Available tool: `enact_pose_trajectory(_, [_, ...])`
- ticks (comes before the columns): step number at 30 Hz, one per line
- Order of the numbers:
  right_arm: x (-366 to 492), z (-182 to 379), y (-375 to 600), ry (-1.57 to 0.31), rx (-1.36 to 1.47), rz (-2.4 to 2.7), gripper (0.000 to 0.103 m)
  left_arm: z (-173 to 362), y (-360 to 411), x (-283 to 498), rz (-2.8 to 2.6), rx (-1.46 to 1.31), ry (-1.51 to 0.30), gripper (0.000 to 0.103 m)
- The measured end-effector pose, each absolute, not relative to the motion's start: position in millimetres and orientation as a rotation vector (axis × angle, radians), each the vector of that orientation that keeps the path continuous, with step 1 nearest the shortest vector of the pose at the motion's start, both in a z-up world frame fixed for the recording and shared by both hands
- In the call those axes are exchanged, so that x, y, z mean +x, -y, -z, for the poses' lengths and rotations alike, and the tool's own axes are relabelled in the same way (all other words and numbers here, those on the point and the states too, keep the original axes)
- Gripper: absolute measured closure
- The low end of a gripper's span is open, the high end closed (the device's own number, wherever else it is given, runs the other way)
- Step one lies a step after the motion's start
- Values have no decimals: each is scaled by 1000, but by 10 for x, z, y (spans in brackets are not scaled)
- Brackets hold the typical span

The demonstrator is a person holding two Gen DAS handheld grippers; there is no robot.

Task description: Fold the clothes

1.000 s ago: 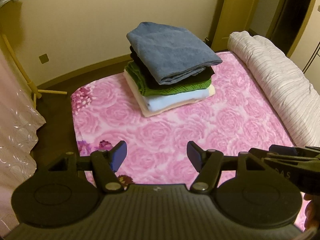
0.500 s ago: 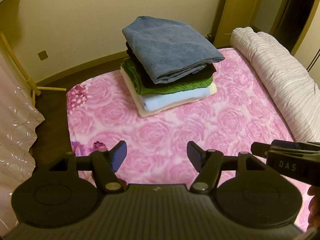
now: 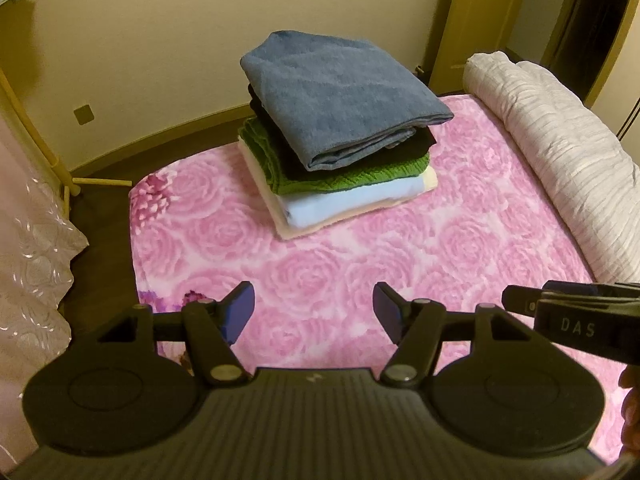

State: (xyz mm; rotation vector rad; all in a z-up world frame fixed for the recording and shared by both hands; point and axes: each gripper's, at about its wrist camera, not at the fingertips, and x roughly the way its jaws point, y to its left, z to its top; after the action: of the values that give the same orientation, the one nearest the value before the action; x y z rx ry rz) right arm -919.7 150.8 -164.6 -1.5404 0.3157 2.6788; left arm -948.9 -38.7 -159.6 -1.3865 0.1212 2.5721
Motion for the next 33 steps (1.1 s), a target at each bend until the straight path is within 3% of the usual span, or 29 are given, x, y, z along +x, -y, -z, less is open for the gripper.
enact_pose_trajectory(33, [-9523, 1810, -1547, -324, -1578, -2654, 56, 1765, 320, -9816, -2582, -1381, -139, 41])
